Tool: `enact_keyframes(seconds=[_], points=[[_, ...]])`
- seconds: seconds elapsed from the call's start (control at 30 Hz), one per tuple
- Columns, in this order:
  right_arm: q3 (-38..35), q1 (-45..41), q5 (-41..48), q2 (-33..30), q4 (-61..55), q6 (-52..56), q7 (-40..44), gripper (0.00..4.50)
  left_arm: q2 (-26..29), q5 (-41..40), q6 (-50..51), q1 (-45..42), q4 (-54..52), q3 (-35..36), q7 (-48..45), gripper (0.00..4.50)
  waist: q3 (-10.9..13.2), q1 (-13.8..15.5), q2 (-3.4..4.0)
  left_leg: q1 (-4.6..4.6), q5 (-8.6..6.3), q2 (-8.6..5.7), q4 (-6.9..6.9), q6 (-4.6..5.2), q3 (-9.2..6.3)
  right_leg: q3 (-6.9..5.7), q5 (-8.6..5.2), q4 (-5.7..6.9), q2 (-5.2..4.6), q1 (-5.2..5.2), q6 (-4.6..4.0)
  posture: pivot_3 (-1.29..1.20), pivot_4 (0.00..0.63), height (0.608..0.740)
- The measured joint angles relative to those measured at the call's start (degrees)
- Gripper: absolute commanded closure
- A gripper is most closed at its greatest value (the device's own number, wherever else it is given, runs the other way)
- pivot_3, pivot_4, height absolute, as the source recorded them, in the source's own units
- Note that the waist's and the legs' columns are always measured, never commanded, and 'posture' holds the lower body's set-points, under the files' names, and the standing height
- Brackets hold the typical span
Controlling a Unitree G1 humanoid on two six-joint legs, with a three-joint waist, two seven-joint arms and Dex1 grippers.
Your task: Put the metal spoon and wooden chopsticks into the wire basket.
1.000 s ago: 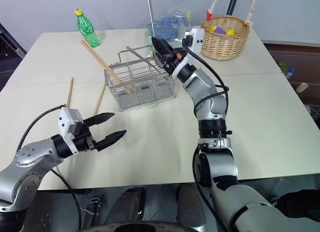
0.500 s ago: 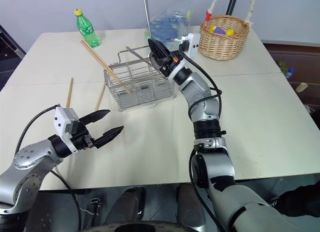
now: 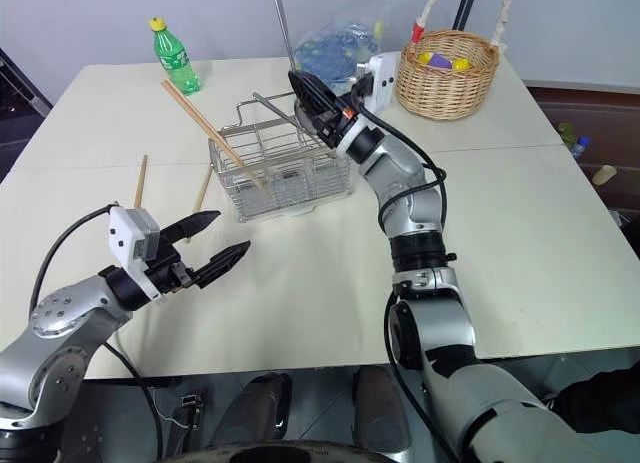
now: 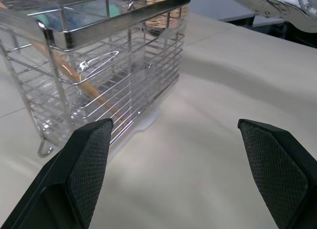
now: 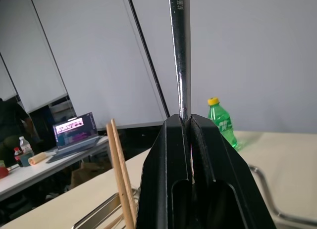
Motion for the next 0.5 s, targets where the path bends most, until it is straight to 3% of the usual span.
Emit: enact_keyframes(seconds=[0.5], points=[[-0.01, -6.76, -4.50, -2.73, 14.70, -7.16, 4.51, 4.38, -2.11, 0.01, 0.13, -0.37, -0.92, -0.86, 2.55, 0.24, 0.00, 0.01, 0.00, -0.01, 0.00, 0.00, -0.01, 0.00, 0.00, 0.00, 0.00, -0.02, 0.00, 0.00, 0.00, 0.00, 0.150, 0.740]])
